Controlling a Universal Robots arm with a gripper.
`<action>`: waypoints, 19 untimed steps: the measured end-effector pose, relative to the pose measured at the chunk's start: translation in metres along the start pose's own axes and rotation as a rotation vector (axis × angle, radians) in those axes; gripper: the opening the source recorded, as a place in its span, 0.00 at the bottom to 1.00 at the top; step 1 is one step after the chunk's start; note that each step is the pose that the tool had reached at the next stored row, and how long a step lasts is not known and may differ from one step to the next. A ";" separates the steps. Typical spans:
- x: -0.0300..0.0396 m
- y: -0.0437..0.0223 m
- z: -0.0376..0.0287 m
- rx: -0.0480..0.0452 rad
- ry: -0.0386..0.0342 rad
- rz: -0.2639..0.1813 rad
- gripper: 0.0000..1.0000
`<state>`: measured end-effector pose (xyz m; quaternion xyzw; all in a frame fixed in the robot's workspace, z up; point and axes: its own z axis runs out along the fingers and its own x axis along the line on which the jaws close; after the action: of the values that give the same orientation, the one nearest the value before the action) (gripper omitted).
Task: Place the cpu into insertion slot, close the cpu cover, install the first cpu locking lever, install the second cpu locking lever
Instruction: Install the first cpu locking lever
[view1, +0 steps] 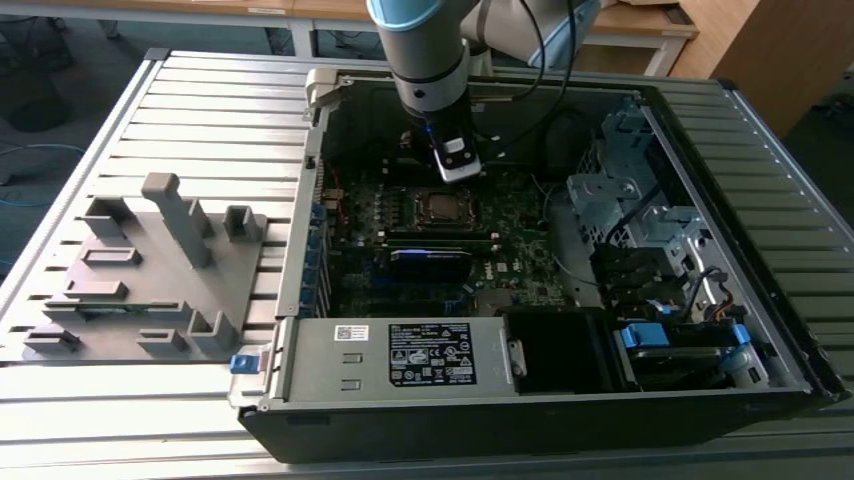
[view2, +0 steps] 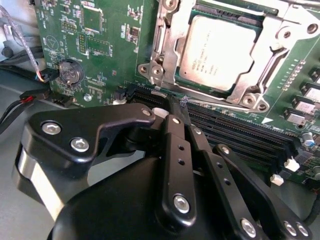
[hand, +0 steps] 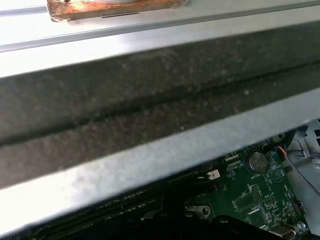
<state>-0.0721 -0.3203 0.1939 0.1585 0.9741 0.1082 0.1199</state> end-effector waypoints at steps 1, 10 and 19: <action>0.0000 0.0000 0.0001 0.0000 -0.0003 0.000 0.10; 0.0004 -0.0005 0.0017 -0.0007 -0.0024 0.000 0.10; 0.0007 -0.0009 0.0033 -0.0010 -0.0037 -0.001 0.10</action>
<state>-0.0722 -0.3203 0.1904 0.1583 0.9738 0.1084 0.1218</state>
